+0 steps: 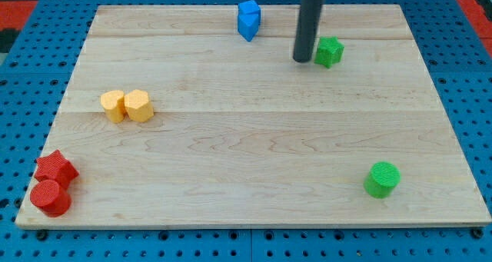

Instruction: Push the green star diagonal to the green circle

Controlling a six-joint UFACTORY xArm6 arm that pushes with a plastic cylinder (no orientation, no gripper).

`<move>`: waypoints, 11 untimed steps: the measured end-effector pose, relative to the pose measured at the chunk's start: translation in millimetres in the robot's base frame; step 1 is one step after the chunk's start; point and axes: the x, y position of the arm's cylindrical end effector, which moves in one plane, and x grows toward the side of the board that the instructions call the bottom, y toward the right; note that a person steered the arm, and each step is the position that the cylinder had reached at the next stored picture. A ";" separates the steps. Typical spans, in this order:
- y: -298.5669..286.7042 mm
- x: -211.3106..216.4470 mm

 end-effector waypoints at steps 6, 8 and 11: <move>86.9 8.5; 118.9 6.3; 36.7 58.4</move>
